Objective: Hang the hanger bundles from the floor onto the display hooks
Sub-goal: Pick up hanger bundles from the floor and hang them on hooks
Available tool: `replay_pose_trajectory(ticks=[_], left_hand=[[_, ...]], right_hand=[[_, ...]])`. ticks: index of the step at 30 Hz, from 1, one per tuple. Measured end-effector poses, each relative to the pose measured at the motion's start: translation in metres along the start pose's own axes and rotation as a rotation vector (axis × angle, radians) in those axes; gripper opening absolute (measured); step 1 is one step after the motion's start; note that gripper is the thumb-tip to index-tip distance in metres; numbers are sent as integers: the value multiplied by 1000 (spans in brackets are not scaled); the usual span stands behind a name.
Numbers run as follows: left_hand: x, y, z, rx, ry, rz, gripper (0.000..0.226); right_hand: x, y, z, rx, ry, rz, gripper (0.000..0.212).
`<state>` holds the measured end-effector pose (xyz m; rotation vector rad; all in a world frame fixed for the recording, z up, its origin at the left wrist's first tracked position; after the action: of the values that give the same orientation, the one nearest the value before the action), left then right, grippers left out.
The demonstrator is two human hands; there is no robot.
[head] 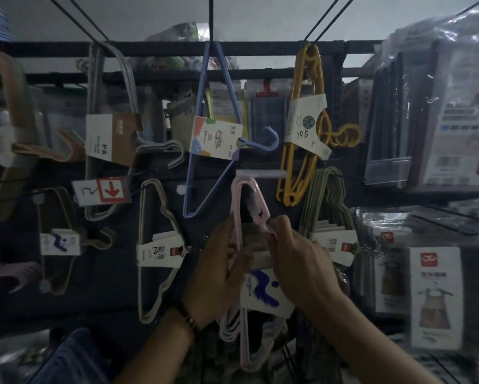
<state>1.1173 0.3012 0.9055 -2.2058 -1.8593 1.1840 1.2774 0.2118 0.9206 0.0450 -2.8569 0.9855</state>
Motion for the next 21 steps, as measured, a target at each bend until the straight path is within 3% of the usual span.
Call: replay_pose_trajectory(ticks=[4, 8, 12, 17, 21], left_hand=[[5, 1, 5, 51, -40, -201, 69], [12, -1, 6, 26, -43, -222, 74], [24, -1, 7, -6, -129, -290, 71], [39, 13, 15, 81, -252, -413, 77], [40, 24, 29, 116, -318, -479, 78]], right_hand=[[-11, 17, 1, 28, 104, -113, 35], [-10, 33, -18, 28, 39, -133, 23], [-13, 51, -37, 72, 96, -107, 8], [-28, 67, -34, 104, 133, 33, 25], [-35, 63, -26, 126, 176, -14, 32]])
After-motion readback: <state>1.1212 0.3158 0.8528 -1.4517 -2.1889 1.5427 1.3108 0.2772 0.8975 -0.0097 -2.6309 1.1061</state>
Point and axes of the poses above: each hand's wrist, its own z-axis away from the middle knuckle, its own y-axis out of the palm, x = y × z, the point moved 1 cm from there along -z, towards the middle knuckle, and after that the axes turned 4 degrees about x, right-handed, at the moved point
